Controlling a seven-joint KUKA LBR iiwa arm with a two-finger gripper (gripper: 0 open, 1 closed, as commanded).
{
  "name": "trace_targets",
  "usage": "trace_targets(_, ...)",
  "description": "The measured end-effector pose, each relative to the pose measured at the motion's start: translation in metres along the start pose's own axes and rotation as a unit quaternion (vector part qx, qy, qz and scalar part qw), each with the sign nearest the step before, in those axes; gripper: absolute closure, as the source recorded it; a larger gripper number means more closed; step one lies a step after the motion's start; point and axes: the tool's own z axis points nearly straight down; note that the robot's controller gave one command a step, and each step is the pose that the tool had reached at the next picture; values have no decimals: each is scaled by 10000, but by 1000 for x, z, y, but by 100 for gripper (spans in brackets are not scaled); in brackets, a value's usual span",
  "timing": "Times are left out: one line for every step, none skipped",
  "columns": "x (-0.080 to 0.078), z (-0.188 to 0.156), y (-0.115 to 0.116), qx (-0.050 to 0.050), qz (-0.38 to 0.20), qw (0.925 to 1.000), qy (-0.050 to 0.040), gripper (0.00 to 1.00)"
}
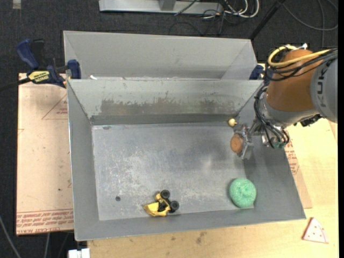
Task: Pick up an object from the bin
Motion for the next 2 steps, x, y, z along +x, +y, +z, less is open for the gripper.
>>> trace_targets(-1, -14, 0, 3, 0, 10000, -14, 100)
trace_targets(-1, -27, 0, 5, 0, 10000, -22, 100)
